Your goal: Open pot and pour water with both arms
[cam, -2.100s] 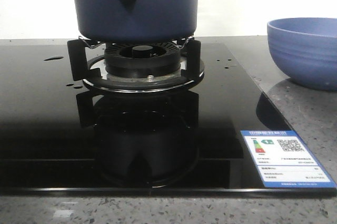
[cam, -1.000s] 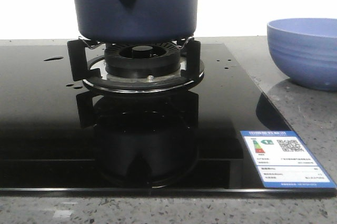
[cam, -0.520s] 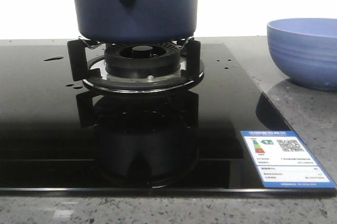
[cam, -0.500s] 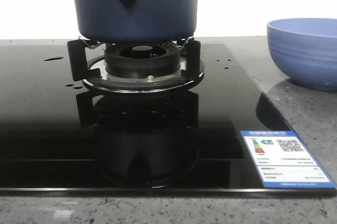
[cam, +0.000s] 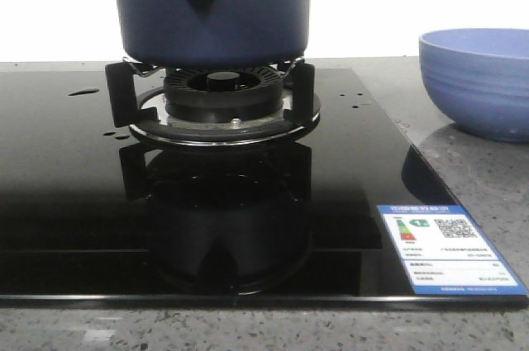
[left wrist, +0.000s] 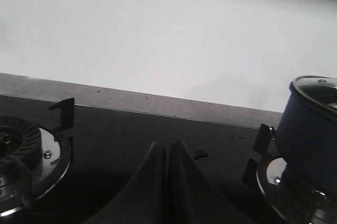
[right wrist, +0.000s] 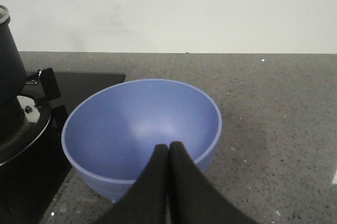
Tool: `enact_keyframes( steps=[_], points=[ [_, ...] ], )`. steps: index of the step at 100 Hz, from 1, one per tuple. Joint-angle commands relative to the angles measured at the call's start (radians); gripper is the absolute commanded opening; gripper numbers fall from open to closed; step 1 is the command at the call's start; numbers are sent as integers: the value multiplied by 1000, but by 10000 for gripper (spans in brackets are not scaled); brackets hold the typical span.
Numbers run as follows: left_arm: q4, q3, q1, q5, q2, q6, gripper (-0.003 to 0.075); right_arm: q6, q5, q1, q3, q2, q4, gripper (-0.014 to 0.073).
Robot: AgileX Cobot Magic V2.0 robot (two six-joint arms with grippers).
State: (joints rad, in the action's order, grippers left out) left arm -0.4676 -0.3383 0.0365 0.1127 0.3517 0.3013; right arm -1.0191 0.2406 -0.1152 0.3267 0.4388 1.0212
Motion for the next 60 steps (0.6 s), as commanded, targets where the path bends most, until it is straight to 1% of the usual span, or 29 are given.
enact_keyframes(
  steps=[1, 6, 23, 33, 54, 59, 60],
  points=[
    [347, -15, -4, -74, -14, -324, -19, -13, -45, -2, 27, 1, 23, -56],
    [379, 5, -4, -74, -34, -366, -19, -13, -45, -2, 27, 1, 23, -56],
    [356, 151, -4, -105, -171, -366, -19, -13, -45, -2, 27, 1, 23, -56],
    [359, 240, -4, -101, -256, -366, -19, -13, -45, -2, 27, 1, 23, -56],
    [363, 357, -4, -101, -381, -366, -19, -13, -45, -2, 27, 1, 23, -56],
    [349, 375, -4, -113, -382, -366, -19, -13, -47, -2, 27, 1, 23, -56],
    [349, 375, -4, -98, -382, -366, -19, -13, -47, -2, 27, 1, 23, -56]
  ],
)
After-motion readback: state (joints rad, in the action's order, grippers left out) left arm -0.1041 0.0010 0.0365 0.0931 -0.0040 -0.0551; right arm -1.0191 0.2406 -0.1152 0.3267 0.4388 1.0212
